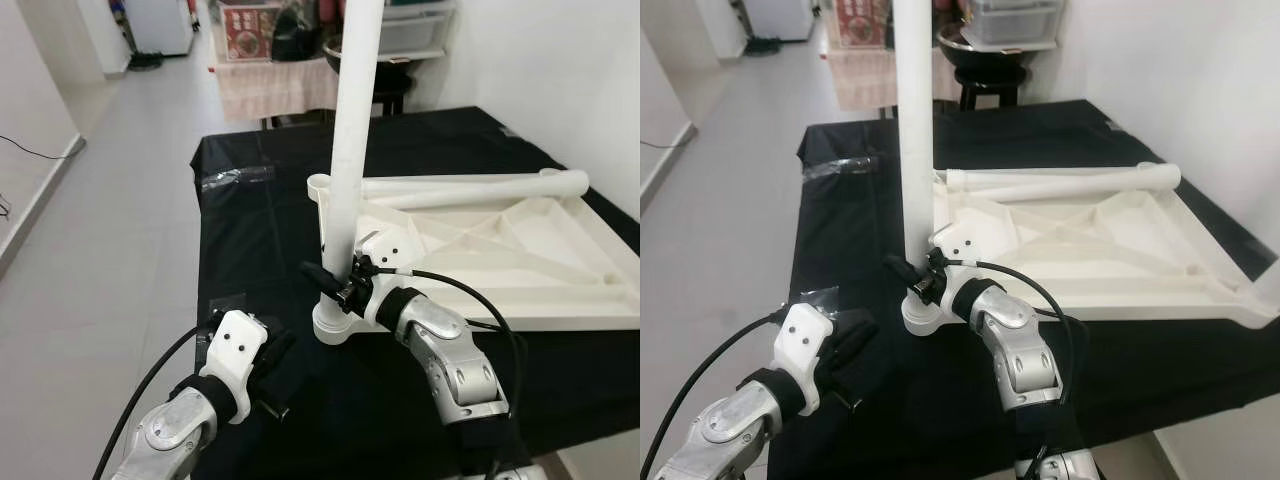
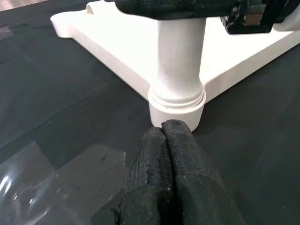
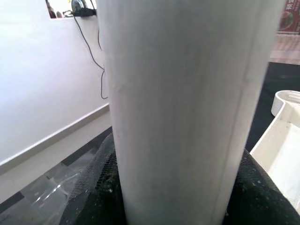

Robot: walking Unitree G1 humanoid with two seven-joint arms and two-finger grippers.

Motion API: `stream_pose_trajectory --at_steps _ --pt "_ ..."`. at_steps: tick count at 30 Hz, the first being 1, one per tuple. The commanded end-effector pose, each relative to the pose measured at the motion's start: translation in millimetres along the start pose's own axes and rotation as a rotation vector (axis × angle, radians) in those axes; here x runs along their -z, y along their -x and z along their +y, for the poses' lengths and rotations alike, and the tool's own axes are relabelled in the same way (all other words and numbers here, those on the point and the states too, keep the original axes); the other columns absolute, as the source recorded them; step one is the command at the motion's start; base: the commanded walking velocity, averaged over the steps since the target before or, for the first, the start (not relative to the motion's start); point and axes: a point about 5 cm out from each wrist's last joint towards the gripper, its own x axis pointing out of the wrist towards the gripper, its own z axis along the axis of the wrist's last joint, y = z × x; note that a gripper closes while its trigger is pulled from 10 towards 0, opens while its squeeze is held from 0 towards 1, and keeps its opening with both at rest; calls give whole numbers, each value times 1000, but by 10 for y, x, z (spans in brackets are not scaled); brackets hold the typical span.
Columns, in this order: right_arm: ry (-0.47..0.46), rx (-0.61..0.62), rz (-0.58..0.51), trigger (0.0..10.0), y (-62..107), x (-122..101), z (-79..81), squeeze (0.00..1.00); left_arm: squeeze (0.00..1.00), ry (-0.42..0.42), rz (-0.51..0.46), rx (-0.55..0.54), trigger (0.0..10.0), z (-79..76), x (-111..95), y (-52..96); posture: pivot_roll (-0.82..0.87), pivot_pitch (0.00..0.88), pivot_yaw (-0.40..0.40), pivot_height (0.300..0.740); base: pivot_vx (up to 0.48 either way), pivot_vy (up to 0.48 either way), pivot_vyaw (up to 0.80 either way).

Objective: Building children table

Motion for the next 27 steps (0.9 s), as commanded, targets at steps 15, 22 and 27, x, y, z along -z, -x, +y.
stream_pose_trajectory --at_steps 15,22,27 --pt "70 -456 35 10000 79 -191 2 0 0 6 13 1 10000 -8 52 -5 6 51 -16 740 0 0 0" --pt "161 -672 88 10000 62 -336 -180 0 0 7 14 -2 10000 -9 56 1 11 53 -19 740 0 0 0" --pt "110 -660 109 10000 -17 -369 -327 0 0 13 13 0 10000 -15 51 6 16 58 -24 740 0 0 0"
